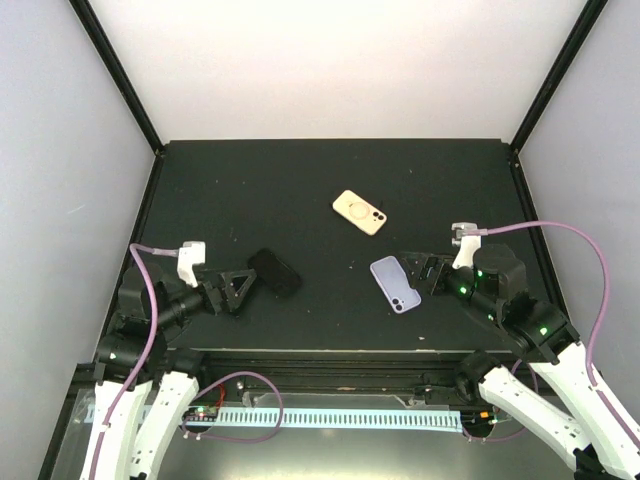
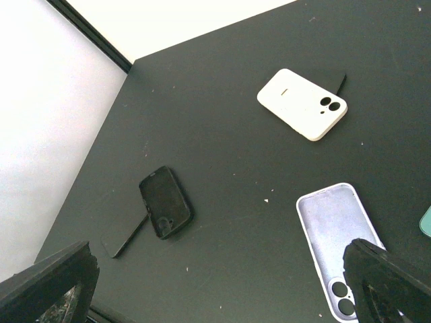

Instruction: Put the phone into the phone case

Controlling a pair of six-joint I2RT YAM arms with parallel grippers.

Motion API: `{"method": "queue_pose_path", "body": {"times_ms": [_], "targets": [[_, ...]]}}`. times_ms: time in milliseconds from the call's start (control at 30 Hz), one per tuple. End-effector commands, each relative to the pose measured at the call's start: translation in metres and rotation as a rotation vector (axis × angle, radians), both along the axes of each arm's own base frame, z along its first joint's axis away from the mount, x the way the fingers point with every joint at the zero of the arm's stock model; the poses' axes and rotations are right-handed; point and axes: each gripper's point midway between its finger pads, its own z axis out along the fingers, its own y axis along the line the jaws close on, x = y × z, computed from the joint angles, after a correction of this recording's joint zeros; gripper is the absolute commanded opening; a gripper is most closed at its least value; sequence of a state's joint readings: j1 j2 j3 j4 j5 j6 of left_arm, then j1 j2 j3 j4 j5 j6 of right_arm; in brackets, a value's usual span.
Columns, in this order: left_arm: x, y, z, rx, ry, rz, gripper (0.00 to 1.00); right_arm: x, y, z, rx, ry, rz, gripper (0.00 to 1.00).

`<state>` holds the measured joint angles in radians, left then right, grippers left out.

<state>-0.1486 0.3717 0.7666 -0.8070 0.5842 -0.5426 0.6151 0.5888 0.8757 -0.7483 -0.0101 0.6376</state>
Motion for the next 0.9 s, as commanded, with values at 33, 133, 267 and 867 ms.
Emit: {"method": "queue_pose_path", "body": {"times_ms": [33,133,267,867], "targets": [[0.004,-0.002,-0.002,-0.001,0.009,-0.009,0.99,0.005,-0.003,0.001,0.014,-0.005,-0.035,1.00],[0.008,-0.003,-0.007,0.000,0.023,-0.008,0.99,0.009,-0.006,0.001,0.008,-0.004,-0.065,1.00],[0.016,0.002,-0.024,0.033,0.079,0.028,0.99,0.017,-0.016,-0.003,-0.021,-0.008,-0.136,1.00],[0.030,-0.008,-0.018,0.019,0.095,-0.029,0.99,0.033,0.002,-0.008,-0.073,0.005,-0.082,1.00]]}}
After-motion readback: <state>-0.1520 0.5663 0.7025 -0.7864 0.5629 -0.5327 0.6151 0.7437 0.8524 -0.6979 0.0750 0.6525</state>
